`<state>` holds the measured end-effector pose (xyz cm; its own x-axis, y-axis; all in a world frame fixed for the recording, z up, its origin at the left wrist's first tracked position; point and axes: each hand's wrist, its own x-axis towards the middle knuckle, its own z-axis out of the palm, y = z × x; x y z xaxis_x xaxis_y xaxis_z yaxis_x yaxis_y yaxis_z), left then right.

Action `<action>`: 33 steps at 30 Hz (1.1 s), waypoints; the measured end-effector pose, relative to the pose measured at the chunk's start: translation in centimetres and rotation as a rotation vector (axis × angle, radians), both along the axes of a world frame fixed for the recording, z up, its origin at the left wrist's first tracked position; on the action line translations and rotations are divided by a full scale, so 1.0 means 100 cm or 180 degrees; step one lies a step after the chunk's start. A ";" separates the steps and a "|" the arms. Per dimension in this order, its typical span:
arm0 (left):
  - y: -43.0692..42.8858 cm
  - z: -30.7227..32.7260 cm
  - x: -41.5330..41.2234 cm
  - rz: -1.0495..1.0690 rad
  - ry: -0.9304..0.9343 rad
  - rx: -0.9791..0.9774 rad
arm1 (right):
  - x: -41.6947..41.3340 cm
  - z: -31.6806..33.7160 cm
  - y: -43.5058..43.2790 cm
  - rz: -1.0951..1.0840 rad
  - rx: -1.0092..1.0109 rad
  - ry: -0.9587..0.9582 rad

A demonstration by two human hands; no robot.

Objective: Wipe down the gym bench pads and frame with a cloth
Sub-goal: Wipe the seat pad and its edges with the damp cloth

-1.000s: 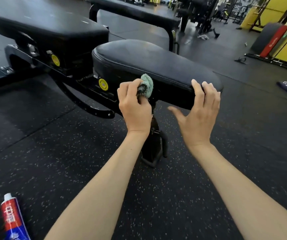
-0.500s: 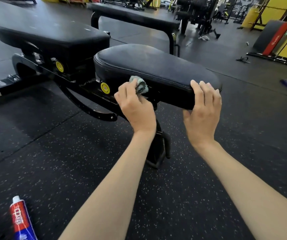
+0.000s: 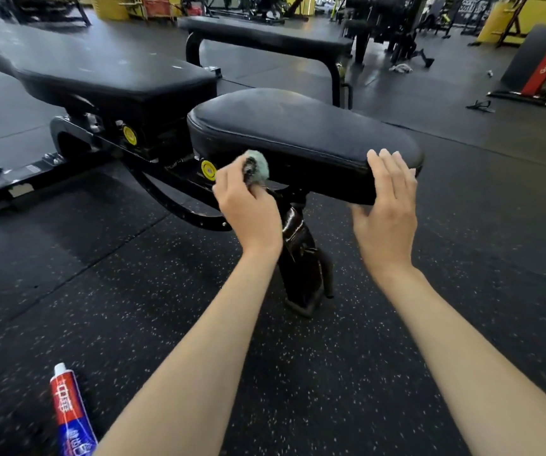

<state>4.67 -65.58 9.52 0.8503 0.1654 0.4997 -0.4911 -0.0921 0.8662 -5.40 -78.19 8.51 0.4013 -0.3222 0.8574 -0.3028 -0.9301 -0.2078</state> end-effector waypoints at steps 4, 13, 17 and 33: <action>-0.009 0.000 -0.001 0.0085 0.0008 0.0238 | -0.007 0.006 -0.002 0.0143 0.0004 0.0160; -0.003 -0.012 -0.032 -0.0835 -0.1276 0.1046 | -0.004 0.006 0.007 0.0067 0.0233 0.0104; -0.002 0.000 -0.005 -0.0218 -0.0186 0.0289 | -0.009 0.011 0.006 0.0133 0.0298 0.0222; -0.032 0.011 -0.041 -0.0068 -0.0372 -0.0171 | -0.036 0.015 -0.014 0.0317 0.1573 0.0471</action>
<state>0.59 -68.83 10.64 0.7903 0.1771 0.5865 -0.5904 -0.0357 0.8063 -8.96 -79.61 10.06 0.5559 -0.6280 0.5446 -0.2773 -0.7578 -0.5907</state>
